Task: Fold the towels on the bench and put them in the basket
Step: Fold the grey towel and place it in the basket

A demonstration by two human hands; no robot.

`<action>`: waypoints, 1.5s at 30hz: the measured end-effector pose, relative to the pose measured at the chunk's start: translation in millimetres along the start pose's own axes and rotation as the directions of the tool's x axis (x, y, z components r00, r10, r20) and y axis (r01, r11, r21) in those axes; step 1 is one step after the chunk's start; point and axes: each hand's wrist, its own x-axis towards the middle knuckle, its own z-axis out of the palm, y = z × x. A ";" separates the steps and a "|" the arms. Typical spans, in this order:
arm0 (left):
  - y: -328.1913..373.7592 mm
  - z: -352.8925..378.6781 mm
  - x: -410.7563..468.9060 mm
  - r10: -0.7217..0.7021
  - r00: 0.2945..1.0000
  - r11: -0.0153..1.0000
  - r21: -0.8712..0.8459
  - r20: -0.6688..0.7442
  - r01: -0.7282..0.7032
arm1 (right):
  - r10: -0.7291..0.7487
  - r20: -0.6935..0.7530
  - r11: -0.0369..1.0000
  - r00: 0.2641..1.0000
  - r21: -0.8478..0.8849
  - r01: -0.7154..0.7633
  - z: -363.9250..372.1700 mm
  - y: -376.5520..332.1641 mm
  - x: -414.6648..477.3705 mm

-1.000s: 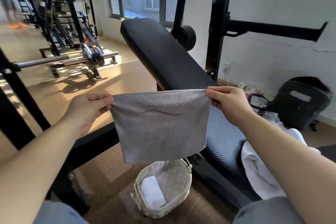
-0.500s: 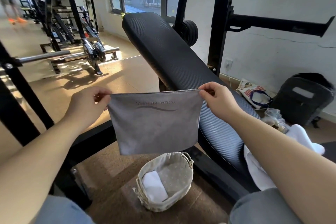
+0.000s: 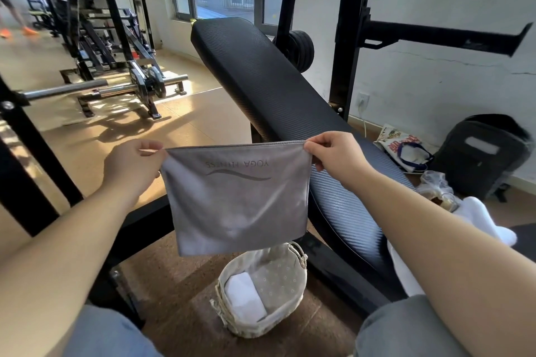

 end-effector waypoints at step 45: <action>32.1 104.1 -64.2 -0.118 0.918 0.877 -0.393 0.379 0.275 | -0.056 0.121 0.996 0.991 -0.057 0.063 89.9 -16.3 -24.3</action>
